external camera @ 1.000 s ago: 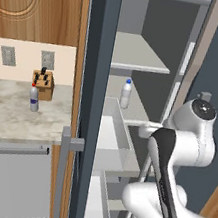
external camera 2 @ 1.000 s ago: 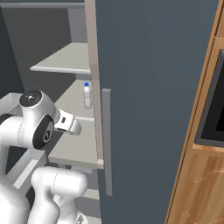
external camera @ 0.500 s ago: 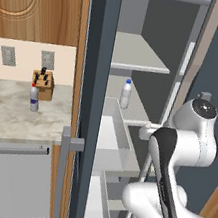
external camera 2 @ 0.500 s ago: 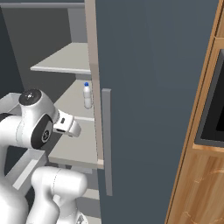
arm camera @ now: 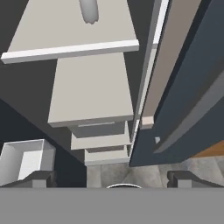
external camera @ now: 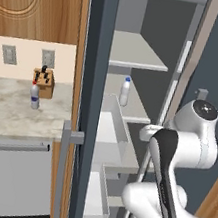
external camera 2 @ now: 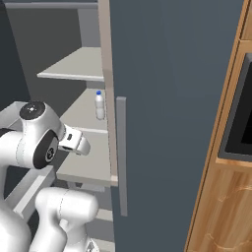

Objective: Take the bottled waters from the counter and place them in the freezer to freeze. Close the freezer door after placing the bottles.

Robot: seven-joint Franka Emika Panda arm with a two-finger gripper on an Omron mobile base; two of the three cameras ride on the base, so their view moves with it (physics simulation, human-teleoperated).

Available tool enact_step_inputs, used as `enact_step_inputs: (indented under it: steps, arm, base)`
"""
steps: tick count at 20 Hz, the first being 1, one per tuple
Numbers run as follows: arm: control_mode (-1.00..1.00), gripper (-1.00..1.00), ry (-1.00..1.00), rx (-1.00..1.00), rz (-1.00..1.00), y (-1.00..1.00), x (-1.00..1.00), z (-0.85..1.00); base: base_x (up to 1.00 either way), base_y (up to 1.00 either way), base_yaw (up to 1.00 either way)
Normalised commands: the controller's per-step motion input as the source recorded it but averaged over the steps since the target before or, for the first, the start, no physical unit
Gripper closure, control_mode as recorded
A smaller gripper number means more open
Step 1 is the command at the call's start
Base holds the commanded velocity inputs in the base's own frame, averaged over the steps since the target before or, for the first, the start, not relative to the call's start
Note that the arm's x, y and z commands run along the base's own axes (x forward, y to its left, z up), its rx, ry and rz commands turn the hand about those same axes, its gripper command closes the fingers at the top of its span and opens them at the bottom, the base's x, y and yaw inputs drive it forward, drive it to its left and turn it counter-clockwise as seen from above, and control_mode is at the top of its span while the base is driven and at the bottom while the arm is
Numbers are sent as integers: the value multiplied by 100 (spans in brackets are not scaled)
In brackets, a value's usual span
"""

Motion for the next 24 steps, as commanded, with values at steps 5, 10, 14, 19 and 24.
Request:
enact_step_inputs:
  steps: [5,10,14,19,24]
  arm:
    - [100,-100,0,0,0,0,0,0]
    - [100,-100,0,0,0,0,0,0]
    - [100,-100,0,0,0,0,0,0]
    - [100,-100,0,0,0,0,0,0]
    - [100,-100,0,0,0,0,0,0]
  base:
    - [-50,0,0]
    - [-53,0,0]
    - [-57,0,0]
    - [-52,0,0]
    - [-49,12,0]
